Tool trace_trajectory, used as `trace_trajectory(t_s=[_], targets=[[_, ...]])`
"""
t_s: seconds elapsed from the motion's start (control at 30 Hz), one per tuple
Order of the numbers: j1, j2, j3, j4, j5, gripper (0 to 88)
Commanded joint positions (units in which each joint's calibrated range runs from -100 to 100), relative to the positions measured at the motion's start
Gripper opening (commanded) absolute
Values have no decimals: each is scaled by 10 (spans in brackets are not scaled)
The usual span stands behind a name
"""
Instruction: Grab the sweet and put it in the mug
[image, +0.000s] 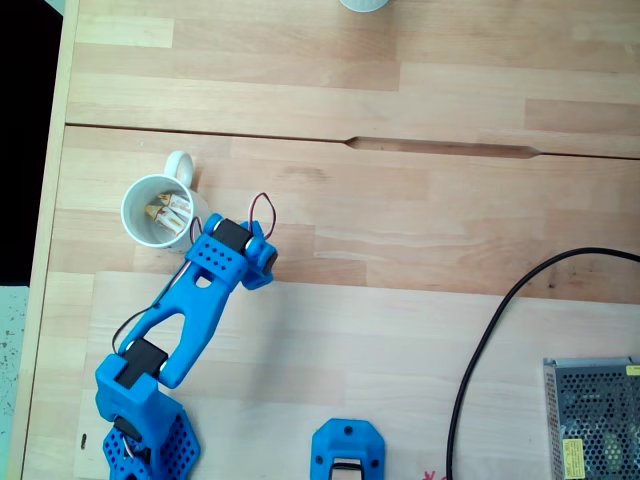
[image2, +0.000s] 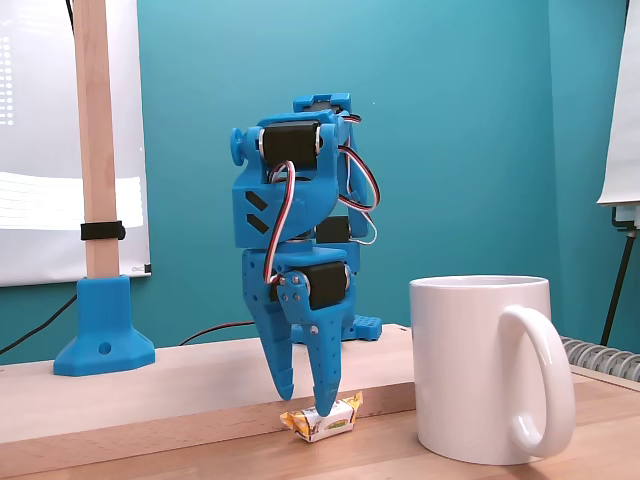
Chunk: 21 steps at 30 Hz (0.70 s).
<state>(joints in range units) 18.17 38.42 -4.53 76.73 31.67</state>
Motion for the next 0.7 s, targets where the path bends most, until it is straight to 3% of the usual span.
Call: trace_trajectory(t_s=[0.0,0.67], targets=[[-12,-8,-18,3,2,180],[-23,-18,-3,2,8,172]])
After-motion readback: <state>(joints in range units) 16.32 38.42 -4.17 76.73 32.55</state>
